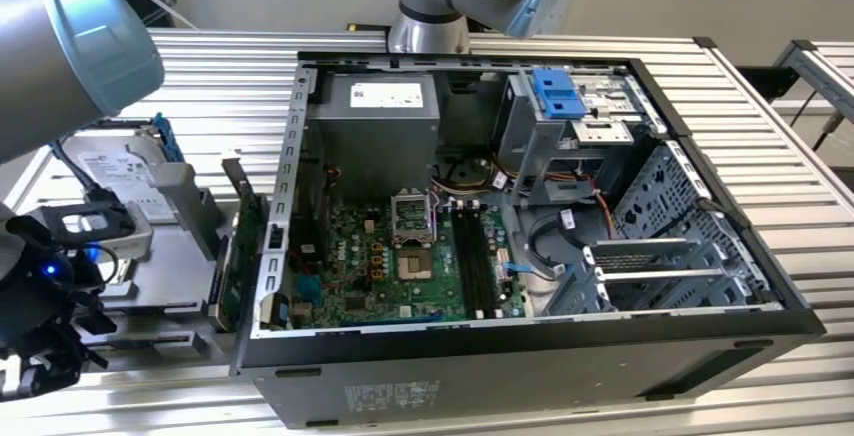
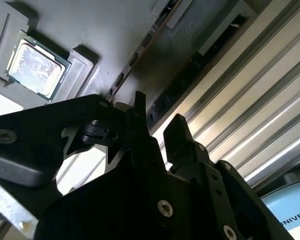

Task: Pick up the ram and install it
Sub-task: 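Pick up the ram and move it above insertion slot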

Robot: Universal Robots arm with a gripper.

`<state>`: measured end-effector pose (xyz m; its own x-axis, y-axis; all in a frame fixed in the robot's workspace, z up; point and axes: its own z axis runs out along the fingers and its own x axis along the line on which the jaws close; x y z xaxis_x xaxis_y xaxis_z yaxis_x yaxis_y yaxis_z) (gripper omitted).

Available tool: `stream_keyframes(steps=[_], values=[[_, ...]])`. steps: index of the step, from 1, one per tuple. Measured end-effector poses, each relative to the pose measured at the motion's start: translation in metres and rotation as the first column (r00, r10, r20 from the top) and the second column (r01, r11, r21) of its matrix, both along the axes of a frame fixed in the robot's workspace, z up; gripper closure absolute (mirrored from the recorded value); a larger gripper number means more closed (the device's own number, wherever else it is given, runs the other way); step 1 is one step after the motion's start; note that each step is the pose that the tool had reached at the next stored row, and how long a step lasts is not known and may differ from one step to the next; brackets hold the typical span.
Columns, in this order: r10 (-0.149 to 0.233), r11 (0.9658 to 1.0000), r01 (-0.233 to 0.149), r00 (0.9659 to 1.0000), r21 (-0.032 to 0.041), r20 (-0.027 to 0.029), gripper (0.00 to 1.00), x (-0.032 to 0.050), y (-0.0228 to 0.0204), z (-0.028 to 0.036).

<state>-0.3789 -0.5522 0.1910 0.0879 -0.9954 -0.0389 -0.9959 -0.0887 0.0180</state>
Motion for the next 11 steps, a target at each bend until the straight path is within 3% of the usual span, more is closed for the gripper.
stream_keyframes(steps=[6, 7, 11], values=[[0.0, 1.0, 0.0, 1.0, -0.0001, -0.0004, 0.0, 0.0, 0.0, -0.0002], [0.0, 1.0, 0.0, 1.0, -0.0001, -0.0004, 1.0, 0.0, 0.0, -0.0002], [0.0, 1.0, 0.0, 1.0, 0.0, -0.0006, 1.0, -0.0001, 0.0, -0.0002]])
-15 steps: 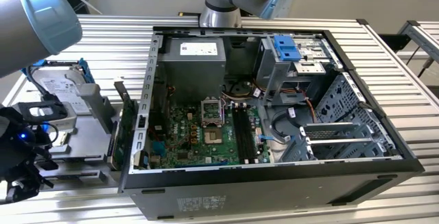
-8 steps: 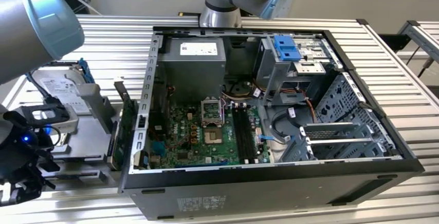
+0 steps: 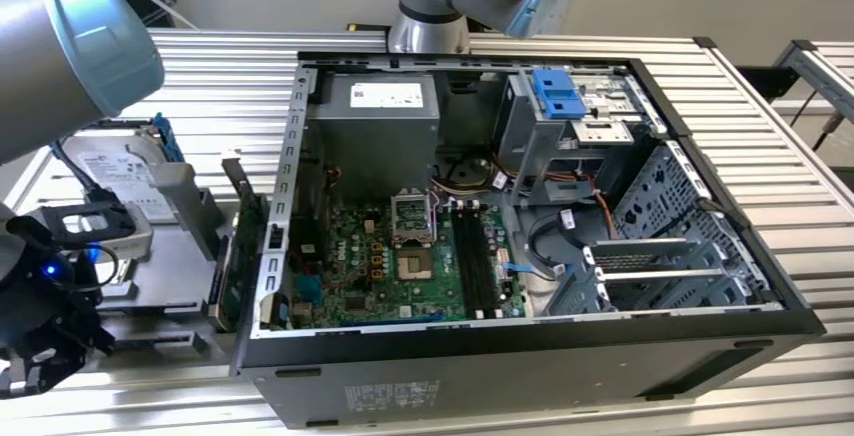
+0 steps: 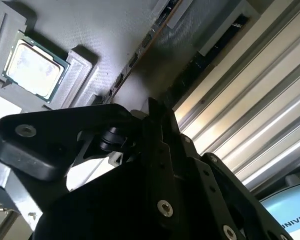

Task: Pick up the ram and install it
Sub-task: 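Pick up the ram and move it above insertion slot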

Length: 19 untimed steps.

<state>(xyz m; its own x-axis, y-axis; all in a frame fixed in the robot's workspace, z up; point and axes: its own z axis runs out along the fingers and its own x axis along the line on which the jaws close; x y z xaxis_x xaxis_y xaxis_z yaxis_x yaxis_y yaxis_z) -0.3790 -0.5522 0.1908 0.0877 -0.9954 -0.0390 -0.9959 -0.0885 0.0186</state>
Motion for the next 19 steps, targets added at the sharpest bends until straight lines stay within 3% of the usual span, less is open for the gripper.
stream_keyframes(steps=[12, 14, 19], values=[[0.0, 1.0, 0.0, 1.0, -0.0001, -0.0004, 1.0, 0.0001, 0.0, 0.001], [0.0, 1.0, 0.0, 1.0, 0.0, -0.0005, 1.0, 0.0001, 0.0, 0.0073], [0.0, 1.0, 0.0, 1.0, 0.0001, -0.0004, 1.0, 0.0, 0.0, 0.0298]])
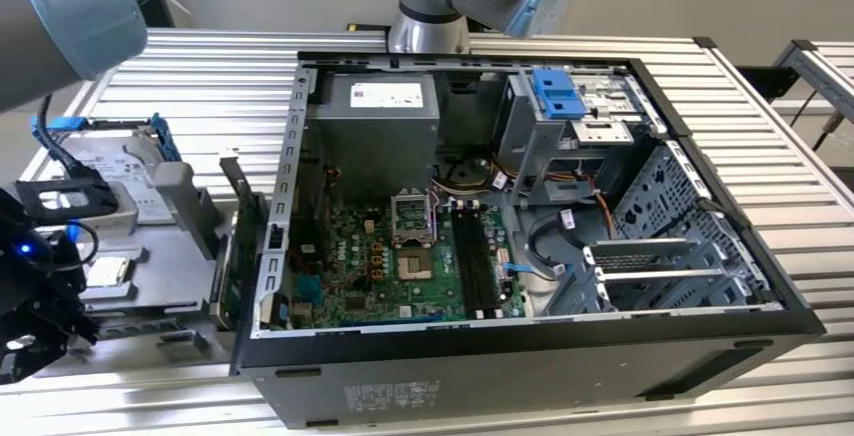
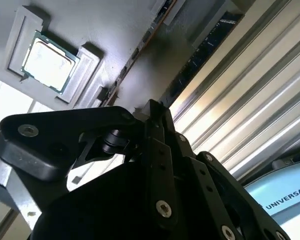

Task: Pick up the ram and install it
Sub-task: 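Pick up the ram and move it above insertion slot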

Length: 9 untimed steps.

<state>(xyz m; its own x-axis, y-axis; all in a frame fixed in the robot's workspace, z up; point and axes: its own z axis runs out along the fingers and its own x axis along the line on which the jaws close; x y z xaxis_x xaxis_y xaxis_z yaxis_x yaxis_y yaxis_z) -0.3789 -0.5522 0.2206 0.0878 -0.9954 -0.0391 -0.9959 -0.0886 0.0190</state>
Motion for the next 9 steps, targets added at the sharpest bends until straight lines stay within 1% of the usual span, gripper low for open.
stream_keyframes(steps=[2, 3, 4, 9], values=[[0.0, 1.0, 0.0, 1.0, -0.0002, -0.0002, 1.0, 0.0, 0.0, 0.0095], [0.0, 1.0, 0.0, 1.0, -0.0002, -0.0001, 1.0, 0.0, 0.0, 0.0129], [0.0, 1.0, 0.0, 1.0, -0.0001, -0.0001, 1.0, 0.0, 0.0, 0.0151], [0.0, 1.0, 0.0, 1.0, -0.0003, 0.0001, 1.0, 0.0, 0.0, 0.0152]])
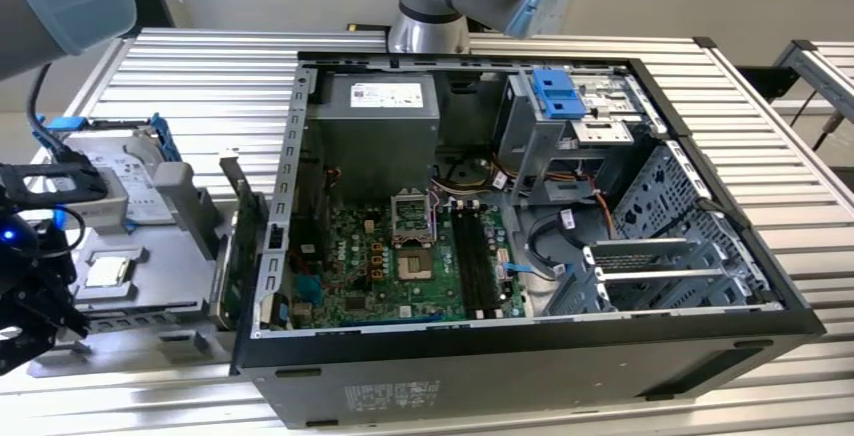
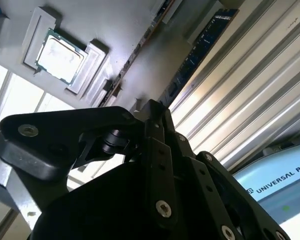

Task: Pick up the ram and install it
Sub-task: 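Pick up the ram and move it above insertion slot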

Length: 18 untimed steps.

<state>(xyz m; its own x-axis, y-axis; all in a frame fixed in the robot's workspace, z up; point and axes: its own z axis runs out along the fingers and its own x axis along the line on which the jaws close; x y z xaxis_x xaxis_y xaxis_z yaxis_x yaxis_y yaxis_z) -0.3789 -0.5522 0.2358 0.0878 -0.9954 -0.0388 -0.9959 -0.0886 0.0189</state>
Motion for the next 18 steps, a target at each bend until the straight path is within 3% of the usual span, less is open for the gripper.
stream_keyframes(steps=[4, 10, 18], values=[[-0.001, 1.0, 0.001, 1.0, -0.0006, -0.0003, 1.0, 0.0, -0.0001, 0.0002], [-0.032, 0.9995, 0.032, 0.9995, -0.0004, -0.0003, 1.0, 0.0, -0.0001, 0.0031], [-0.053, 0.9986, 0.053, 0.9986, -0.0003, -0.0002, 1.0, 0.0, -0.0001, 0.0161]])
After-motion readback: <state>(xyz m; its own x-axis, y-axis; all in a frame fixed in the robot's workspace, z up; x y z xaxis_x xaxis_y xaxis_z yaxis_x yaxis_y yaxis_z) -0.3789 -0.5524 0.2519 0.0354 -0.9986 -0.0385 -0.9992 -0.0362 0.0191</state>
